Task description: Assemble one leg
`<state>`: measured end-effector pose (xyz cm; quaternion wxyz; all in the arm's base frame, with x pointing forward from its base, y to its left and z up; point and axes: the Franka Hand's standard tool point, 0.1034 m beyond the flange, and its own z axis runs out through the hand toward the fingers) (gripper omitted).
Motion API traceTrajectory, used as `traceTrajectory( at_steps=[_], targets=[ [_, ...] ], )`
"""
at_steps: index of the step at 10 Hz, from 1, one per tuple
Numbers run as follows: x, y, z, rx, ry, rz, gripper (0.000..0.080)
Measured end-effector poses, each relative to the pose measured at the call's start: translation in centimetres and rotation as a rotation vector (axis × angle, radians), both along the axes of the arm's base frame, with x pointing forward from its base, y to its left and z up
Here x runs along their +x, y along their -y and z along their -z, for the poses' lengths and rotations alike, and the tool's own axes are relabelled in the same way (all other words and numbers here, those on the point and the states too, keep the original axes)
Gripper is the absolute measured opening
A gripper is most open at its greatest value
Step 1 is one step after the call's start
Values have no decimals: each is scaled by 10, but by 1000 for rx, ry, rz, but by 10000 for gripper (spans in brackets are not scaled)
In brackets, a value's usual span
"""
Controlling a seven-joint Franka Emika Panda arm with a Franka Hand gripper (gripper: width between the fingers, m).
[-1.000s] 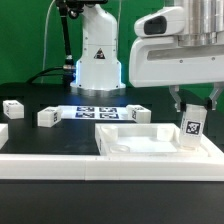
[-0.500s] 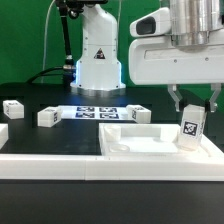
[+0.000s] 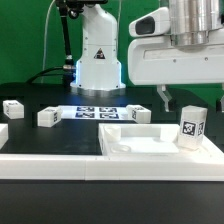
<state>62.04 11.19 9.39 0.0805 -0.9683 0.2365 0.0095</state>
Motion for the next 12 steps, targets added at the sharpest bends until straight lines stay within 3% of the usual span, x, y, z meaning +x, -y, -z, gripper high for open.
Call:
traceTrajectory(
  at_steps=[1,7,12],
  targets=[
    [0,-1,0,-5,13,-87,640],
    [1,-12,5,-133,144,-750,649],
    [2,-9,6,-150,163,-961,649]
  ],
)
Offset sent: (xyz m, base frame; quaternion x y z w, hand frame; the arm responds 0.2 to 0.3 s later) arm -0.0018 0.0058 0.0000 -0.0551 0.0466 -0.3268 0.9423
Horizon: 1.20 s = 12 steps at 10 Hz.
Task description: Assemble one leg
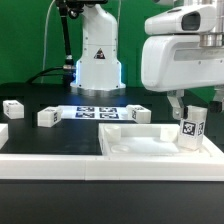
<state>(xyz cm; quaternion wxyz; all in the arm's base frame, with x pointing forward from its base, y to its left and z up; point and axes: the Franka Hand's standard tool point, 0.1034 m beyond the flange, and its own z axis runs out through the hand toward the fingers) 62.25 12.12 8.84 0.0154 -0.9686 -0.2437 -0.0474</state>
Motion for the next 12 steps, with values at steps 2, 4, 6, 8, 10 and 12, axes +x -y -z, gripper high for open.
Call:
traceTrajectory(
  at_steps=[2,4,6,8,10,12],
  targets=[
    [0,0,0,0,0,1,513],
    [0,0,0,0,0,1,375],
    [0,0,0,2,-1,16,287],
    [0,0,0,5,-4,33,287],
    [2,-1,-3,39,-20,202,287],
    [2,2,-2,59,-40,435,287]
  ],
)
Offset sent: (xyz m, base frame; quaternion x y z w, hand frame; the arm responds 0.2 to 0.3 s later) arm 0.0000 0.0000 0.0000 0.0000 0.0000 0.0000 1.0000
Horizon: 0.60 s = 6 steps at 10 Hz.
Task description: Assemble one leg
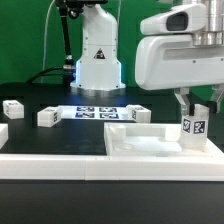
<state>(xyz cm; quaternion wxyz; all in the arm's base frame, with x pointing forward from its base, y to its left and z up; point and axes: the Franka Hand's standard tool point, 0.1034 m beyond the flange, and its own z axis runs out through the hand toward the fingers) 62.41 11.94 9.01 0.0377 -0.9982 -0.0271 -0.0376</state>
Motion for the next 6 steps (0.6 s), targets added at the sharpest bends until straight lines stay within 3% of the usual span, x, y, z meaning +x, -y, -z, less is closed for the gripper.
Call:
traceTrajectory(
  at_steps=[6],
  targets=[
    [1,7,4,41,-8,535,288]
  ],
)
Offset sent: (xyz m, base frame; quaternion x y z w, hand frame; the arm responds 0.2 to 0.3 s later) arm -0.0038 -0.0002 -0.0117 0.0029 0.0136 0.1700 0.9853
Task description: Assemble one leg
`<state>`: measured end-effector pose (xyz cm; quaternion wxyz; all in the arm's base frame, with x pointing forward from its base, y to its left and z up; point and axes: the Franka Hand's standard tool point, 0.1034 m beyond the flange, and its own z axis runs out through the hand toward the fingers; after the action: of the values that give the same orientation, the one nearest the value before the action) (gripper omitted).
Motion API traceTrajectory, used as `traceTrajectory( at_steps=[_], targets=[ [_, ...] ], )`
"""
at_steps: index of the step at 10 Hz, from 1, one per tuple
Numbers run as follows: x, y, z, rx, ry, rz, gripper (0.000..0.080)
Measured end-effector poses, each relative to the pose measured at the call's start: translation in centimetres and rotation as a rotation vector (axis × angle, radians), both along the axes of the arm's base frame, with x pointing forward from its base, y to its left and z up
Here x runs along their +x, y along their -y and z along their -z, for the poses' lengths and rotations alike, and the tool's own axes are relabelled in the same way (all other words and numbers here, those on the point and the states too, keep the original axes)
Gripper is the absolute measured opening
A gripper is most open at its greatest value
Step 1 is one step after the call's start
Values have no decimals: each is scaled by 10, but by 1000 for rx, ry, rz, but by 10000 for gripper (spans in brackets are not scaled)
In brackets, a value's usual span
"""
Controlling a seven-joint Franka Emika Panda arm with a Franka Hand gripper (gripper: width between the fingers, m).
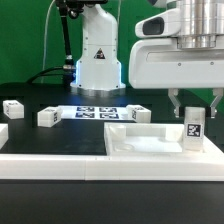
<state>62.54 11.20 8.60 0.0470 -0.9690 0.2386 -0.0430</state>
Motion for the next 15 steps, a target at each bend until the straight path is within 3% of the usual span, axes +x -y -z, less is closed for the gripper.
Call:
traceTrajectory(
  at_steps=[5,9,12,15],
  targets=[
    [0,1,0,39,-29,503,289],
    [0,1,0,84,-53,652,289],
    [-1,0,1,77,-47,571,610],
    [-2,-3,1,50,-29,308,647]
  ],
)
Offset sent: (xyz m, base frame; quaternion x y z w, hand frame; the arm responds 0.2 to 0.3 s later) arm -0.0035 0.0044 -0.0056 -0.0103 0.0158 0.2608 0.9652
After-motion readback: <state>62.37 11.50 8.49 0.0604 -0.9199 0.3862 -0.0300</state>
